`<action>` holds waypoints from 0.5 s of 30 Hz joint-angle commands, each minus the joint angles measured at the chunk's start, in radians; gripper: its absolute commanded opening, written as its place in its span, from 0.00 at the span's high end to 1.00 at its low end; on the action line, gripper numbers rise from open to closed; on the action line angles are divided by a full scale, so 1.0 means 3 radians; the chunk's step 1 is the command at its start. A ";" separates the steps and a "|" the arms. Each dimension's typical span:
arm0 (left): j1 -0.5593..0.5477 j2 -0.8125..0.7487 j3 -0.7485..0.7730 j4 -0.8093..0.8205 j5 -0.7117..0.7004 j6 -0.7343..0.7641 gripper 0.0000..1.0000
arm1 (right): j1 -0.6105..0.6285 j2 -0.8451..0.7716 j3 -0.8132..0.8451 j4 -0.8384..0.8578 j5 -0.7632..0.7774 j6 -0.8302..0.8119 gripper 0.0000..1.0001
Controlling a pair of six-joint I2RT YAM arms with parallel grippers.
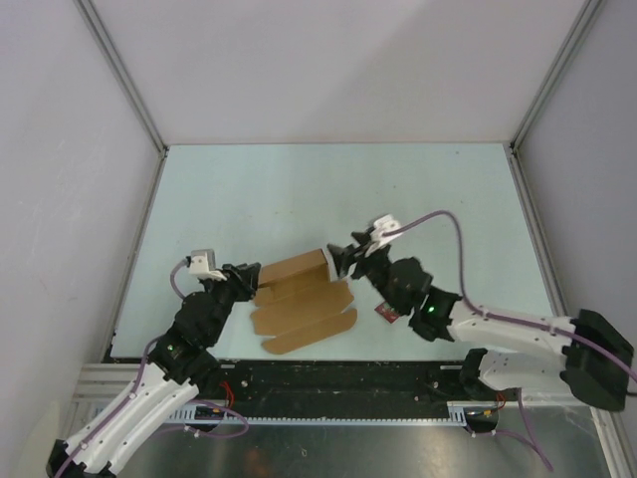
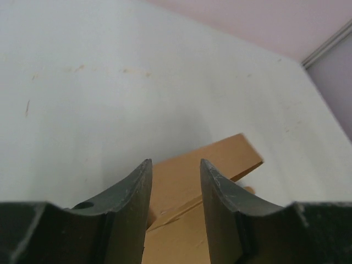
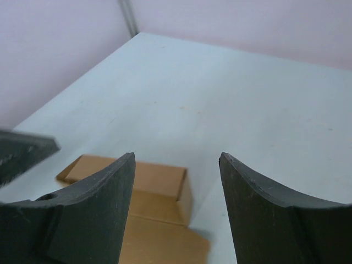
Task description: Fold the paper box
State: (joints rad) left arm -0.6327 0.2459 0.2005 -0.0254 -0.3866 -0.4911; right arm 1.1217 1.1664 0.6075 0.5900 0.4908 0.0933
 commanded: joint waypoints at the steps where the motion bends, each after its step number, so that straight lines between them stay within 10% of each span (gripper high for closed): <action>1: -0.0064 0.0024 0.0114 -0.0682 -0.0311 -0.0520 0.55 | -0.0562 -0.0273 0.0056 -0.0734 -0.0703 0.0343 0.32; 15: -0.0294 -0.0789 0.0078 -0.1148 0.0081 -0.0613 0.44 | -0.1315 0.0908 0.0490 -0.0351 -0.2249 0.0681 0.30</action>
State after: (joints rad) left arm -0.7177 0.0154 0.2062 -0.3458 -0.4591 -0.6834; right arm 0.7471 1.3895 0.6792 0.4164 -0.0483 0.2626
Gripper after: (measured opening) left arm 0.545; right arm 0.692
